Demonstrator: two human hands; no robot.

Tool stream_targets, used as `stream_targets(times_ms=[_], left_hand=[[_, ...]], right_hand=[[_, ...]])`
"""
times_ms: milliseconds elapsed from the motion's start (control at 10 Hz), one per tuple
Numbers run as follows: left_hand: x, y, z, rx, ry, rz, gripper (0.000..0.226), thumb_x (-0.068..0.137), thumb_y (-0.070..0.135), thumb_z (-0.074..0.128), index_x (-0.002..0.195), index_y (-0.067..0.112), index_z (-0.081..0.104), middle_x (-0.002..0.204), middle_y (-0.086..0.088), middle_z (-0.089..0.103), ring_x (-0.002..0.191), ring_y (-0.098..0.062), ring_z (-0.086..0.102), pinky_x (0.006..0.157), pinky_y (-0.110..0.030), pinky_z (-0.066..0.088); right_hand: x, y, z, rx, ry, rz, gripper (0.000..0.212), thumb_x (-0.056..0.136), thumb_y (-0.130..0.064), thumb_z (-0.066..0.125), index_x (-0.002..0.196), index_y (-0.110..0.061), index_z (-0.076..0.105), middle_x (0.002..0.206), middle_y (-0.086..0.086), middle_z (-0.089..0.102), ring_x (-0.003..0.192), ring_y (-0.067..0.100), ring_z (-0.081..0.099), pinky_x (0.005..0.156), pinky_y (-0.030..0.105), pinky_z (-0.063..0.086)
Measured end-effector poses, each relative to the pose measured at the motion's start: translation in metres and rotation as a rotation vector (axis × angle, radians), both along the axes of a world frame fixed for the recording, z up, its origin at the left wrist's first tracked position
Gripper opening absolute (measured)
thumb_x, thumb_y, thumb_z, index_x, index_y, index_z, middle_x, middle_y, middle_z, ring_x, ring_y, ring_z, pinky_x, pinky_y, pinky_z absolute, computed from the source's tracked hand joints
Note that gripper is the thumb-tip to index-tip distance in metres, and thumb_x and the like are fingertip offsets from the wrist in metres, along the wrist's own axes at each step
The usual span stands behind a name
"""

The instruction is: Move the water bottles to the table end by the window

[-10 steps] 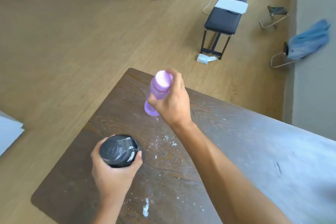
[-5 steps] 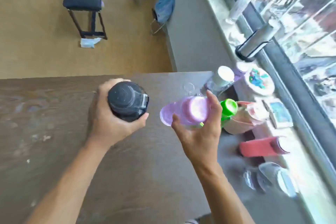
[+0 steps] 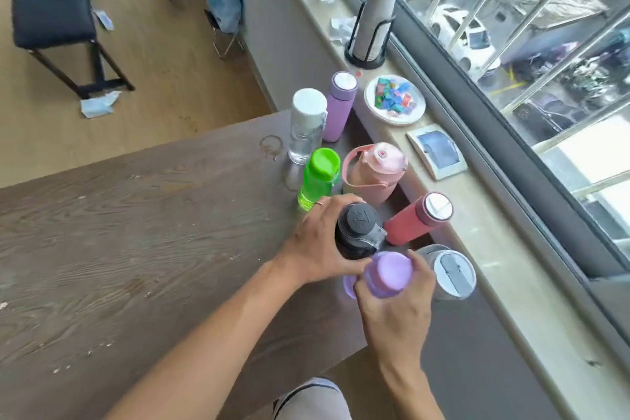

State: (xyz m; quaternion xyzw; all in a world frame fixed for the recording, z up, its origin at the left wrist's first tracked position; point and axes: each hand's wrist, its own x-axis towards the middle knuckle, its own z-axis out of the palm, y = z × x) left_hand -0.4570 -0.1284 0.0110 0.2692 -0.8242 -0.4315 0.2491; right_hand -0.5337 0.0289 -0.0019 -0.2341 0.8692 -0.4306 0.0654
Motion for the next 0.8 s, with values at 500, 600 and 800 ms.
stream_targets(times_ms=[500,600,800], left_hand=[[-0.054,0.014,-0.048,0.047,-0.086,0.069,0.089,0.054,0.039,0.092,0.131,0.031,0.049,0.129,0.004,0.064,0.119,-0.023,0.061,0.108,-0.038,0.046],[-0.048,0.014,-0.054,0.065,-0.071,0.094,0.091,0.055,0.035,0.095,0.133,0.029,0.049,0.133,0.004,0.062,0.123,-0.024,0.060,0.110,-0.041,0.046],[-0.036,0.008,-0.054,0.014,-0.134,0.037,0.110,0.058,0.057,0.093,0.150,0.026,0.041,0.151,0.002,0.053,0.139,-0.021,0.052,0.120,-0.042,0.037]], right_hand=[[-0.013,0.032,-0.022,0.013,0.003,0.045,0.085,0.064,-0.031,0.097,0.132,-0.028,0.045,0.123,0.003,0.059,0.112,0.027,0.064,0.093,0.038,0.055],[-0.010,0.032,-0.022,0.036,0.014,0.073,0.097,0.063,-0.034,0.098,0.141,-0.026,0.041,0.131,0.005,0.061,0.119,0.028,0.064,0.098,0.034,0.053],[-0.010,0.046,-0.014,0.088,-0.019,0.111,0.107,0.067,-0.038,0.095,0.154,-0.034,0.032,0.147,-0.004,0.061,0.128,0.021,0.066,0.098,0.036,0.056]])
